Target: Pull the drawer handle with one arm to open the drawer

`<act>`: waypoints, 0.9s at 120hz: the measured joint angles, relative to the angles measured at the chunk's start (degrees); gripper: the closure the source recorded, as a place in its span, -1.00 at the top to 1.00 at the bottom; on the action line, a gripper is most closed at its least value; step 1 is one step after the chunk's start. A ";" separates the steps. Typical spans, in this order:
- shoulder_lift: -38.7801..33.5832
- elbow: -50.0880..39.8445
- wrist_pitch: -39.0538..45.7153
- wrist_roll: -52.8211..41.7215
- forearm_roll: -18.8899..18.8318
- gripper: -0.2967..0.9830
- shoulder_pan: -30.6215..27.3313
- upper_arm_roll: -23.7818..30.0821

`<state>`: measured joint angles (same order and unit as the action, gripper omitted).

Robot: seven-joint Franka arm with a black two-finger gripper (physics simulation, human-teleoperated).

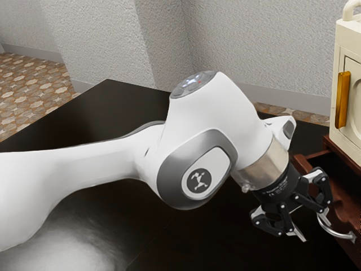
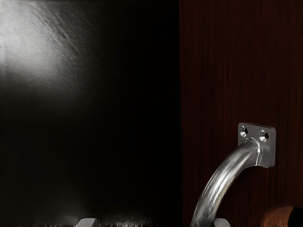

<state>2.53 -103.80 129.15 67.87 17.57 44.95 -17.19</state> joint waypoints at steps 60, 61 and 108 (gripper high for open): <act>-4.54 -2.98 -5.63 1.27 -0.43 -0.14 -1.56 0.89; -4.59 -3.01 -5.75 1.31 -0.44 -0.14 -1.64 0.93; -6.05 -3.18 -11.45 2.83 -1.20 -0.14 -3.06 1.24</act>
<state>-3.52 -106.98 117.70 70.70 16.38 41.89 -15.95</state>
